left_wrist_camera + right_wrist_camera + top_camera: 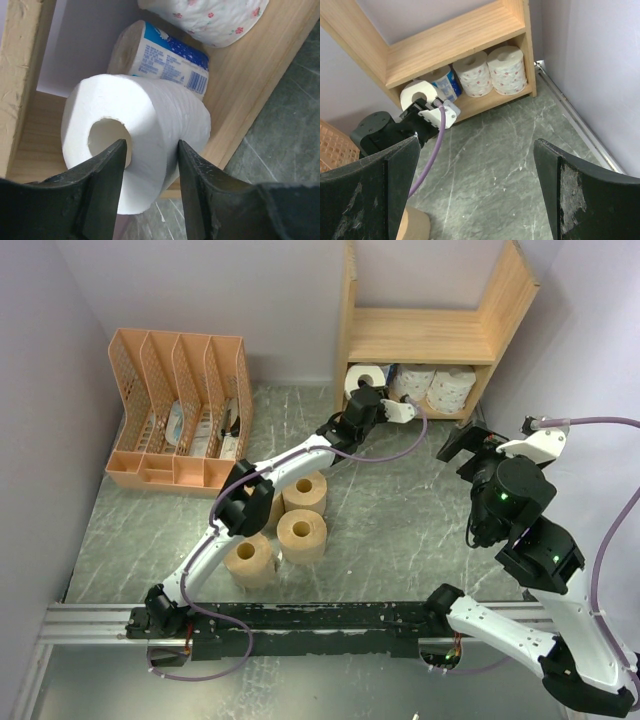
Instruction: Place and organize the paper towels onto the shelf
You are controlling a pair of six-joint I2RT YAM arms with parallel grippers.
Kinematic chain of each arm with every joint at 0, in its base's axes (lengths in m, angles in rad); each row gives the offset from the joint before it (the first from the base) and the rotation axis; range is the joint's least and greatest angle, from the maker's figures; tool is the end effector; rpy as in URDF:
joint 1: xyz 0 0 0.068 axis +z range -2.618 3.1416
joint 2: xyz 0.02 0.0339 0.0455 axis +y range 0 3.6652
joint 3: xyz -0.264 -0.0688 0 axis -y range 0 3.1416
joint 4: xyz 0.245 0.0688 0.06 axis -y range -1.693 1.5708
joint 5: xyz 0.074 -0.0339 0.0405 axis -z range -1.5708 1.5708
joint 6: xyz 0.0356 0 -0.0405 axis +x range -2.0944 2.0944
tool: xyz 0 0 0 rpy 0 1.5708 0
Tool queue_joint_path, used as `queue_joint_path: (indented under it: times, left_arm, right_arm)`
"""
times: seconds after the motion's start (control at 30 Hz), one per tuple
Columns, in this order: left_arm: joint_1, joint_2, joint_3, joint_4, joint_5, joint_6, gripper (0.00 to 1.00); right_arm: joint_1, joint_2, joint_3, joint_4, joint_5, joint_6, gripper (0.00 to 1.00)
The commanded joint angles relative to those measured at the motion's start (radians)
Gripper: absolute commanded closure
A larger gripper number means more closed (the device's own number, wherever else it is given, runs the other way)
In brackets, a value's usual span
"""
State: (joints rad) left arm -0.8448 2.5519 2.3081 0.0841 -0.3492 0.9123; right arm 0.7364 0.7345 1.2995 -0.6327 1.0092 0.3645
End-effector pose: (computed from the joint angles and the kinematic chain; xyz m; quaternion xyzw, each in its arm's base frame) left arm 0.4059 -0.4389 0.2423 0.5052 0.5652 0.1537 0.6338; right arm 0.0881 0.0392 0.4660 0.2062 0.6896 0.0116 0.6942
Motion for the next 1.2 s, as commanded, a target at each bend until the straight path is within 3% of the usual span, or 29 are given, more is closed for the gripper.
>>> queue_joint_path:
  times: [0.0, 0.13, 0.27, 0.73, 0.87, 0.93, 1.03, 1.17]
  left_arm:
    - [0.073, -0.015, -0.008, 0.107, -0.113, 0.043, 0.43]
    - [0.082, -0.007, -0.011, 0.145, -0.142, 0.06, 0.35]
    - [0.09, 0.006, -0.025, 0.211, -0.171, 0.093, 0.22]
    - [0.095, 0.051, -0.024, 0.28, -0.199, 0.109, 0.19]
    - [0.085, 0.051, 0.027, 0.238, -0.247, 0.091, 0.1]
    - [0.059, -0.005, 0.006, 0.167, -0.252, 0.049, 0.01]
    - [0.018, -0.152, -0.145, 0.2, -0.224, 0.028, 0.0]
    - [-0.032, -0.252, -0.172, 0.148, -0.251, 0.008, 0.0]
  right_arm:
    - [-0.001, -0.008, -0.009, 0.017, 0.006, 0.016, 0.03]
    - [-0.002, -0.009, -0.021, 0.026, 0.006, 0.017, 0.03]
    - [-0.001, -0.007, -0.025, 0.027, 0.006, 0.016, 0.03]
    - [-0.002, -0.019, -0.038, 0.03, 0.006, 0.002, 0.03]
    - [-0.002, -0.014, -0.037, 0.033, 0.006, -0.008, 0.03]
    - [-0.001, -0.006, -0.025, 0.017, 0.006, -0.009, 0.02]
    - [-0.002, 0.001, -0.011, 0.002, 0.006, -0.016, 0.01]
    - [-0.002, -0.015, 0.005, 0.009, 0.007, -0.034, 0.0]
